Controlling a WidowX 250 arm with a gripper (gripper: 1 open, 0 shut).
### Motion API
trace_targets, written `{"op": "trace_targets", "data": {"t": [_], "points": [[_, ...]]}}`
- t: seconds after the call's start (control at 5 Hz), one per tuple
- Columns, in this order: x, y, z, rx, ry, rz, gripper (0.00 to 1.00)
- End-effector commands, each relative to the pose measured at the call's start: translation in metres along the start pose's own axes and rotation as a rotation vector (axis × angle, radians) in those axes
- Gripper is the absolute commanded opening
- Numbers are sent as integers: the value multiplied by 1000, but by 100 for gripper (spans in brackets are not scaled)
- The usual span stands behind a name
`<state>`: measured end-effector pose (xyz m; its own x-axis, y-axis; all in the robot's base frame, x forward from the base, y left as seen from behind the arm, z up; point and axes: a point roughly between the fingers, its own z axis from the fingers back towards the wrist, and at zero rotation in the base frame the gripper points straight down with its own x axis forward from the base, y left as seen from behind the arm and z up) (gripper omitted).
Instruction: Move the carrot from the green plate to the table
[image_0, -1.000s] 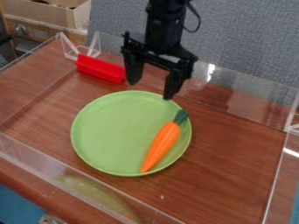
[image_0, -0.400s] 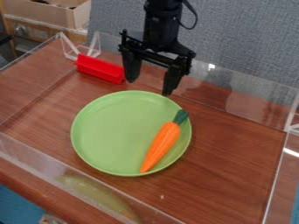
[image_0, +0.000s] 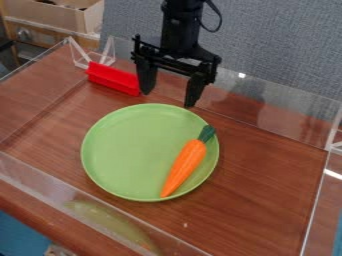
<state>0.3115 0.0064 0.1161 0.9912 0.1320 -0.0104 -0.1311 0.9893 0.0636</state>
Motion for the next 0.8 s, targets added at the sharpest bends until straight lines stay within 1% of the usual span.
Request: {"op": "trace_targets", "data": {"t": [0.0, 0.2, 0.4, 0.6], "points": [[5, -1, 15, -8, -42, 31, 0], [-1, -13, 23, -6, -41, 65, 100], [-6, -24, 32, -5, -41, 78, 100], [-3, -5, 40, 0, -39, 93, 100]]}}
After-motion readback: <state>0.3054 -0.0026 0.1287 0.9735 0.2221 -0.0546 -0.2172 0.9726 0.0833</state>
